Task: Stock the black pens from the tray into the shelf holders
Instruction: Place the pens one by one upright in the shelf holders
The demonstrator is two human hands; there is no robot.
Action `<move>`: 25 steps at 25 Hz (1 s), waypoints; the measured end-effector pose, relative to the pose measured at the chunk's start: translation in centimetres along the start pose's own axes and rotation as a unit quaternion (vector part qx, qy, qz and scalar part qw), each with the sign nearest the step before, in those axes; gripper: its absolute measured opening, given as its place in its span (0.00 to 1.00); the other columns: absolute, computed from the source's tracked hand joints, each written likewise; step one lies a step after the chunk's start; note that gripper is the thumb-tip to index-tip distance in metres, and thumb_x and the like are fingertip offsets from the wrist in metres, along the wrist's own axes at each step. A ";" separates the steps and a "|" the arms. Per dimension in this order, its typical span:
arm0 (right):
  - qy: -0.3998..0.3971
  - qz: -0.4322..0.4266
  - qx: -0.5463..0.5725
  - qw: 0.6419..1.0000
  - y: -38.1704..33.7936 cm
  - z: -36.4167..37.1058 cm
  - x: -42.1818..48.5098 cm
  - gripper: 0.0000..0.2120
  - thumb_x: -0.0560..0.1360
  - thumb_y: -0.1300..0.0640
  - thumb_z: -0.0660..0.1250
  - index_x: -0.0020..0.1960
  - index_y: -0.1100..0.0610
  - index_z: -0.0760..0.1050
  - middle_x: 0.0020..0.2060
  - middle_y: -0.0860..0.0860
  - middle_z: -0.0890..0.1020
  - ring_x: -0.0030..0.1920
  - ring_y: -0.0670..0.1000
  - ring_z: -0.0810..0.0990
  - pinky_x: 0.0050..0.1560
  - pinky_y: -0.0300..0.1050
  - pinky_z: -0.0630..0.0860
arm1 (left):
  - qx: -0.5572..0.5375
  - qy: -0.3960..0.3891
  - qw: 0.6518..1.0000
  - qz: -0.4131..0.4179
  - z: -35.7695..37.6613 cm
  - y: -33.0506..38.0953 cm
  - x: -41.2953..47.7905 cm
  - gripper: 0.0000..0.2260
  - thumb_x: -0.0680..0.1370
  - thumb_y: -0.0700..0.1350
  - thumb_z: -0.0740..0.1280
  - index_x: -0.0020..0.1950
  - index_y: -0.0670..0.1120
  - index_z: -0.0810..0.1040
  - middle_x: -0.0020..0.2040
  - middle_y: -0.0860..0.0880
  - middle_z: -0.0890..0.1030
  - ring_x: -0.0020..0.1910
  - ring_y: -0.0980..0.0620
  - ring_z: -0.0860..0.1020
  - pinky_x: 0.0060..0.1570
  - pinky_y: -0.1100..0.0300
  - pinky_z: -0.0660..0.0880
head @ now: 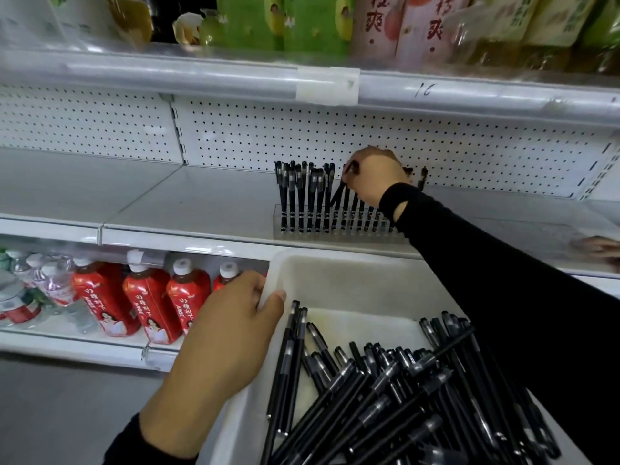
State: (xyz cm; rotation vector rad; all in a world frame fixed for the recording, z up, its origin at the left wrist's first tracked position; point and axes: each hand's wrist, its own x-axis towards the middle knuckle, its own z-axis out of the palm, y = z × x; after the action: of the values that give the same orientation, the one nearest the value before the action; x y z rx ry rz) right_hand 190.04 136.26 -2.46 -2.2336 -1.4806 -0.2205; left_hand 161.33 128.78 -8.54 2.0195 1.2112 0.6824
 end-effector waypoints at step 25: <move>-0.106 0.125 0.133 0.977 0.3 4.7 1.6 0.13 0.79 0.55 0.66 0.54 0.65 0.80 0.47 0.61 0.85 0.48 0.59 0.85 0.52 0.55 0.82 | -0.009 -0.001 1.000 0.017 0.1 -0.5 0.2 0.08 0.80 0.53 0.63 0.45 0.52 0.76 0.29 0.51 0.78 0.29 0.59 0.74 0.30 0.61 0.64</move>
State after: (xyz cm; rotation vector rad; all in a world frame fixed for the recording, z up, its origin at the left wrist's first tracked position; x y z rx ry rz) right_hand 190.43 139.65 -6.05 -2.2425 -1.2280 0.2871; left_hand 161.26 129.09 -8.95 2.0300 1.1674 0.7046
